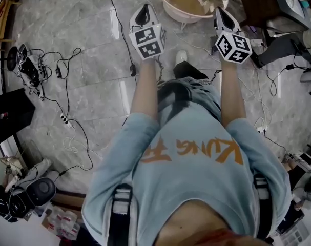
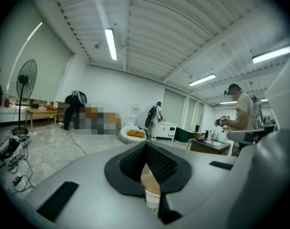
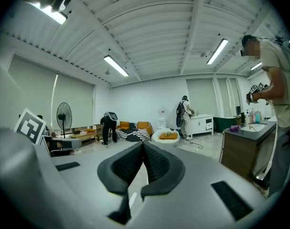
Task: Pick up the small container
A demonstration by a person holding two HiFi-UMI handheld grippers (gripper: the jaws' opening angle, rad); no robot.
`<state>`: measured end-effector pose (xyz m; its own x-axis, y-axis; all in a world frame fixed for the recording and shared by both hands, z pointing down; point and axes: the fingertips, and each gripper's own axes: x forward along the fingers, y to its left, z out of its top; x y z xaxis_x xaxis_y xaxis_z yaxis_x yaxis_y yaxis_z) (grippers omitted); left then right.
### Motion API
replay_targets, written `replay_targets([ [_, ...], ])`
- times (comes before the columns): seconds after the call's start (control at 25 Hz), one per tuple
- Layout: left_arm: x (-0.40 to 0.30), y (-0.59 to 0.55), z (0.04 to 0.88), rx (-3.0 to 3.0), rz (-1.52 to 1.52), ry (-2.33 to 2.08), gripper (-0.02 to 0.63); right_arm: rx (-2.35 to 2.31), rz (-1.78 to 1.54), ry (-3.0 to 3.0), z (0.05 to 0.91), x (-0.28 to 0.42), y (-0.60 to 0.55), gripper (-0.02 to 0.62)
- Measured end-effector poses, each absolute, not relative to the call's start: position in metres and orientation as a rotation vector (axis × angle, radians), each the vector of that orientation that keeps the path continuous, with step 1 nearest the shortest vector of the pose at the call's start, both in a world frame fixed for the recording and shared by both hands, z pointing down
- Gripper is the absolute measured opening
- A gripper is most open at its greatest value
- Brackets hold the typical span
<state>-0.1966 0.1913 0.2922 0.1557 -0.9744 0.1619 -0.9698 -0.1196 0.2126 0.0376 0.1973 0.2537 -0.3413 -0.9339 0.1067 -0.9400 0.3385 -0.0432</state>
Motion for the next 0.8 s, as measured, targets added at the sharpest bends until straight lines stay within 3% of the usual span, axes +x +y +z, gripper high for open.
replay_targets([
  [0.4,-0.174,0.156,0.271,2.319,-0.143,-1.800,0.024,1.680,0.075,-2.612,0.245,0.011,0.150,0.011],
  [0.8,-0.140,0.078,0.263,2.400,0.010,-1.795,0.024,1.809,0.153,-2.656,0.236,0.052,0.075,0.011],
])
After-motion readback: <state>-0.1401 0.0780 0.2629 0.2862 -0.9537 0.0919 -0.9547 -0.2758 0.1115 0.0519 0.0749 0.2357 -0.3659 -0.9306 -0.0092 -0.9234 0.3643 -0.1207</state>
